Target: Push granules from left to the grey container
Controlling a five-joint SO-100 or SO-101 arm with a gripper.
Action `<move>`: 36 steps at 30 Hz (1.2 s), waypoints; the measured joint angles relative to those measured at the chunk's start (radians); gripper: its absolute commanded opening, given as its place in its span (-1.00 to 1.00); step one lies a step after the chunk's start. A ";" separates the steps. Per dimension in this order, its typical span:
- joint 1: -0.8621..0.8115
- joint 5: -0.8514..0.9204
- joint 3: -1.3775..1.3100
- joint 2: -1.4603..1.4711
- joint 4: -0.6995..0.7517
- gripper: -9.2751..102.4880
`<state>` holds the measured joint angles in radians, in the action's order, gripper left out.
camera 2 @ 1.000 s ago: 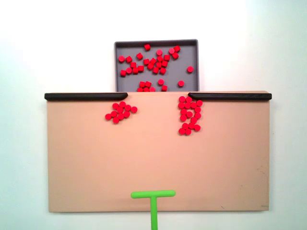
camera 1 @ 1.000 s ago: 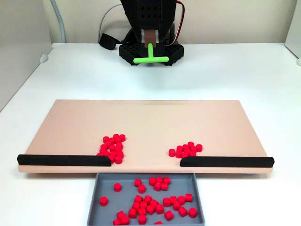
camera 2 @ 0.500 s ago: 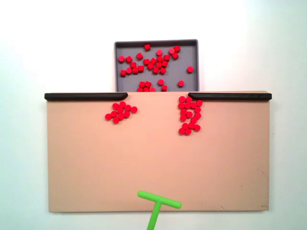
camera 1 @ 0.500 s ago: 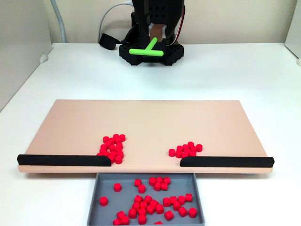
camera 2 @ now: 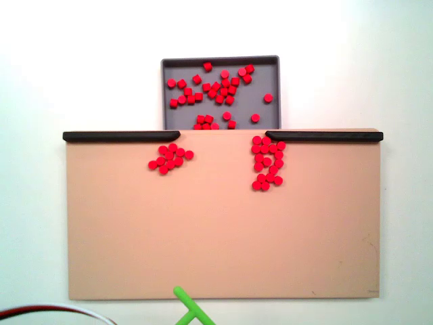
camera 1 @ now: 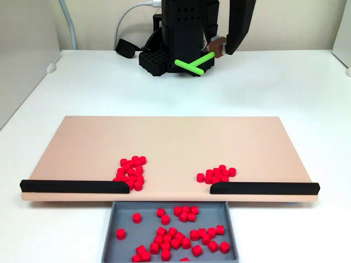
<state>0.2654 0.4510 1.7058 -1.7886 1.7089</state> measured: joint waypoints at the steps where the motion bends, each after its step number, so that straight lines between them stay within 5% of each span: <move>1: 0.009 -0.029 0.000 0.012 0.000 -0.84; 36: 0.112 -0.629 -0.755 0.626 0.009 -0.84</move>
<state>0.3774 -0.1779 0.9511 -1.1628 1.7181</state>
